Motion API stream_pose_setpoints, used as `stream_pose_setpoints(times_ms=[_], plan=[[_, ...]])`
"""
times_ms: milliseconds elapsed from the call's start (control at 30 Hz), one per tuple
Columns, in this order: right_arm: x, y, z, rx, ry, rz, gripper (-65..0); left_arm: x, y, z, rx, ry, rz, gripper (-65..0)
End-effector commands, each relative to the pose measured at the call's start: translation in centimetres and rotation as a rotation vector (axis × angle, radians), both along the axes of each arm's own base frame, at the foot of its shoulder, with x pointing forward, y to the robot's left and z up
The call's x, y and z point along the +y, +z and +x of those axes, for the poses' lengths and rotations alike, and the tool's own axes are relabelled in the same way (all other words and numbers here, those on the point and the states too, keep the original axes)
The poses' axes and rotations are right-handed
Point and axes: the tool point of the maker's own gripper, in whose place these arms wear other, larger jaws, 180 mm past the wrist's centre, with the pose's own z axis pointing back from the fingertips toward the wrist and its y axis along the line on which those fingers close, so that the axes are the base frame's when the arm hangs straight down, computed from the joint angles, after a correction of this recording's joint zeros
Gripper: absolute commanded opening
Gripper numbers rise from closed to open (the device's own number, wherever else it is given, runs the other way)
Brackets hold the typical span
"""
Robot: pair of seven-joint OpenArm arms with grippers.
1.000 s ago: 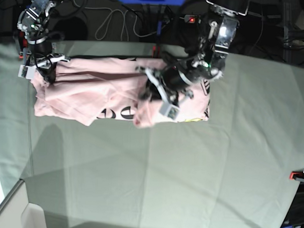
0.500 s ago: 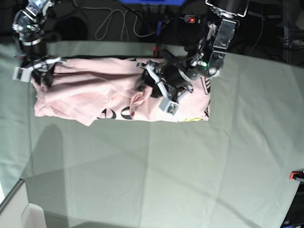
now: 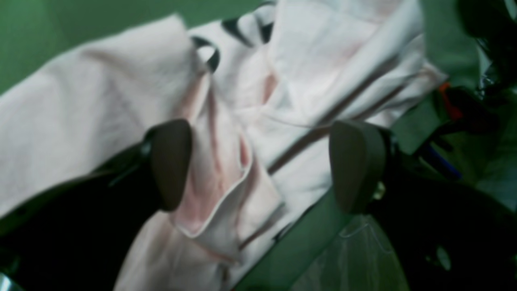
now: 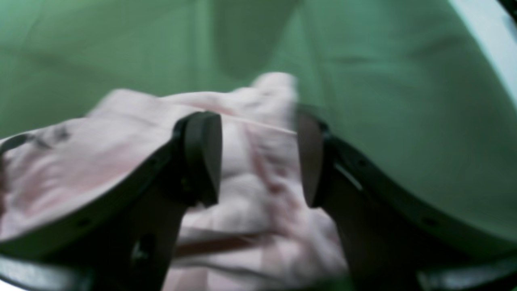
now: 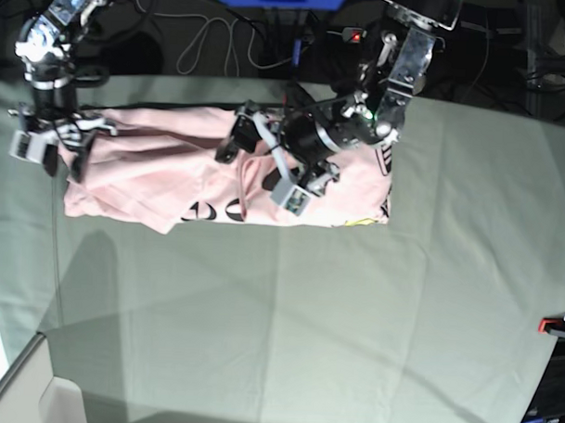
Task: Layout the t-shirt on the table in an organized manner, then fold the t-shirt properly
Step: 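Release the left gripper and move it to the strip's middle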
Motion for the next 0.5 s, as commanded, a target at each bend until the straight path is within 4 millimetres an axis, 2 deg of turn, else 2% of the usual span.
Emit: stream_pose_setpoints(times_ms=[0,167,267,333,467], plan=[[0.7,1.3,1.2,-0.059,0.03,0.0,-34.5,-0.3,1.4,0.7,-0.04,0.004,-0.03,-13.5],[3.9,0.9,3.5,-0.05,0.132,-0.003,-34.6,0.4,1.2,0.8,-0.044,0.002,-0.013,-13.5],[5.0,-1.1,4.0,0.022,0.181,-0.034,-34.6,0.8,1.0,0.8,-0.043,0.004,-0.004,-13.5],[5.0,-2.3,3.9,0.059,0.182,-0.031,-34.6,1.0,0.9,1.0,-0.044,0.014,-0.001,-13.5],[4.0,-4.5,2.4,0.113,0.13,0.011,-34.6,4.6,0.4,2.3,-0.035,0.116,0.02,-13.5]])
